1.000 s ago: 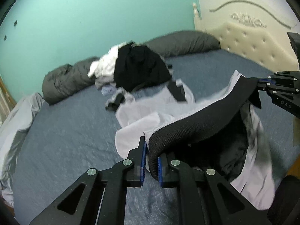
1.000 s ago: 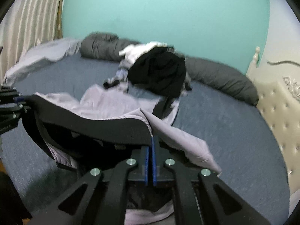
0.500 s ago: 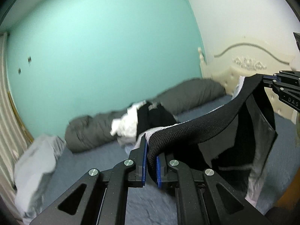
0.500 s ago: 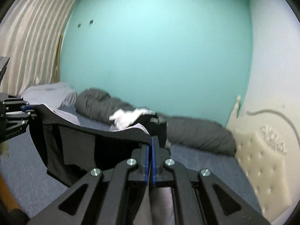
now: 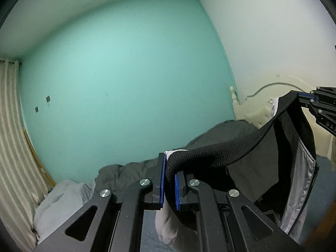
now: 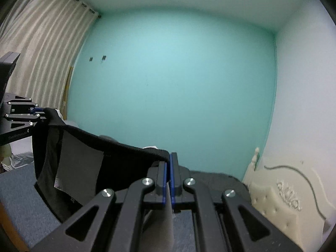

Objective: Fold clothes
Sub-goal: 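Raise the jacket high with both grippers to let it hang open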

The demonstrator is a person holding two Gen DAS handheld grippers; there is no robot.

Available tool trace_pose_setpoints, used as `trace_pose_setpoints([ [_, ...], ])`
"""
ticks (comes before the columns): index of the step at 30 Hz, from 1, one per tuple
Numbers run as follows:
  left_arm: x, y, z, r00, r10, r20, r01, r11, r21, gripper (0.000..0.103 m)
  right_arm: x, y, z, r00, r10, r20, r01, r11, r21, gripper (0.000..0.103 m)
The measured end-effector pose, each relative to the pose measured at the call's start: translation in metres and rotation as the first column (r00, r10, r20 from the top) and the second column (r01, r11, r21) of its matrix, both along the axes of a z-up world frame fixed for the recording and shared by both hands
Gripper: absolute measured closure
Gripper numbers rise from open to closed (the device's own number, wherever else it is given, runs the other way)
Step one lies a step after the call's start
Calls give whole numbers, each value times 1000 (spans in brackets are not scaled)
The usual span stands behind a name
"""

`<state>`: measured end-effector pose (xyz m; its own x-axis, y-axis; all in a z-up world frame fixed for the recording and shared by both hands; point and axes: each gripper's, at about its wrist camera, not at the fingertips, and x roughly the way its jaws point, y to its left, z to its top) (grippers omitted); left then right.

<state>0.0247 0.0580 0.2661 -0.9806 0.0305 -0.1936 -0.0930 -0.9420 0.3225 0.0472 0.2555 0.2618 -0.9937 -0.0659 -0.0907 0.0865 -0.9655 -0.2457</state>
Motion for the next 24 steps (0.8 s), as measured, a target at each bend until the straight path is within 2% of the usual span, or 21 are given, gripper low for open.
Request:
trace_pose_setpoints([
  [8, 35, -8, 32, 999, -5, -44, 4, 1000, -15, 96, 31, -8, 45, 998, 34, -61, -33, 999, 17, 101],
  [18, 70, -5, 33, 995, -14, -102, 10, 999, -37, 96, 73, -12, 72, 993, 54, -101, -52, 998, 24, 101],
  [24, 75, 3, 33, 992, -18, -125, 13, 999, -40, 96, 97, -20, 84, 991, 80, -108, -77, 997, 29, 101],
])
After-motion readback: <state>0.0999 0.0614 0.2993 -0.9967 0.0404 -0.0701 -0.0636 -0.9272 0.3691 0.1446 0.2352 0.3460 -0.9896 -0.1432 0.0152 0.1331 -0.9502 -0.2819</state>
